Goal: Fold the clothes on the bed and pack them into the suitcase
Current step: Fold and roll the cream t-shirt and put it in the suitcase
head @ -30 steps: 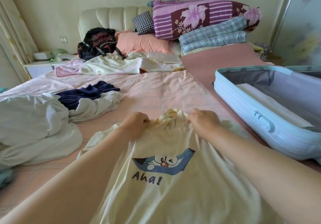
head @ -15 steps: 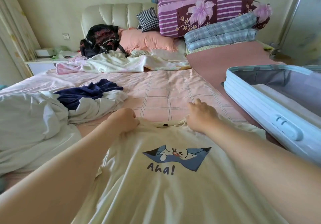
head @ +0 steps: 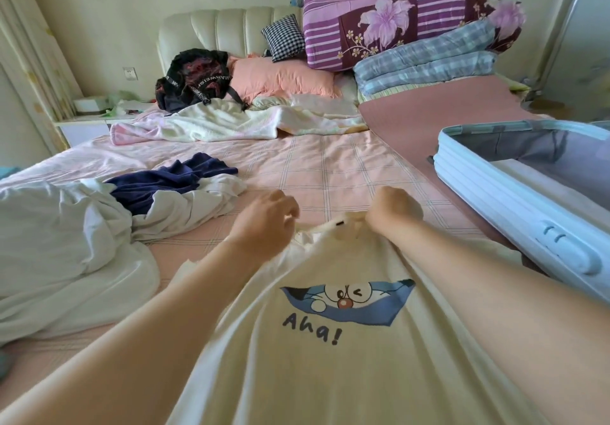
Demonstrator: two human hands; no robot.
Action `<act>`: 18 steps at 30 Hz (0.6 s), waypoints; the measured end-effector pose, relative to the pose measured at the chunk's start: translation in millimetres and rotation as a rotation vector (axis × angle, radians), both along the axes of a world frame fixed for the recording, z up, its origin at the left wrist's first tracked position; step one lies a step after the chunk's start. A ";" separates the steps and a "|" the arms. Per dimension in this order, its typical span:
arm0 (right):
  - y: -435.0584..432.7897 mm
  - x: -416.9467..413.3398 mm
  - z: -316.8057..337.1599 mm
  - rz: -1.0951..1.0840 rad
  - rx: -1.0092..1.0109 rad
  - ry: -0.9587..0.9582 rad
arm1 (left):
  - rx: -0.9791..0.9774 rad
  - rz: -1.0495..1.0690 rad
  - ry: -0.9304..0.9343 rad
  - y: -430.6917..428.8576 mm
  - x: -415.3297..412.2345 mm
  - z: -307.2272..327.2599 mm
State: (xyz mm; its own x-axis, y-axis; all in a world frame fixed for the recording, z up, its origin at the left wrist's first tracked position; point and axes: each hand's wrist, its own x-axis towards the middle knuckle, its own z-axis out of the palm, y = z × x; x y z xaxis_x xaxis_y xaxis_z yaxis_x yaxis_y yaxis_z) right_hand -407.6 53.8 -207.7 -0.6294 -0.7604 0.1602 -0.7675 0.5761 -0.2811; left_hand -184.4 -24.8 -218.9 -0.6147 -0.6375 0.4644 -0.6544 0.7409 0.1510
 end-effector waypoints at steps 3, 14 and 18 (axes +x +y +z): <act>8.0 15.9 -8.5 0.132 0.001 0.201 | 0.280 -0.043 -0.345 7.5 12.4 -10.0; 12.0 98.4 -4.5 0.395 0.183 0.389 | 0.394 0.435 -0.323 5.1 110.9 21.1; 11.1 155.1 0.6 0.683 0.035 0.259 | 0.508 0.376 -0.232 25.4 145.6 15.1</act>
State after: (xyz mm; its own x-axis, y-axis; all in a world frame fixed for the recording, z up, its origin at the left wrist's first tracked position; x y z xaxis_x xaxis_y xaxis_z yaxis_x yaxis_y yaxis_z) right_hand -252.5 64.9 -207.1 0.0420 -0.9773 0.2077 -0.9983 -0.0497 -0.0319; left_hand -38.8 0.6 -203.8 -0.3558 -0.9322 -0.0669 -0.9115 0.3304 0.2450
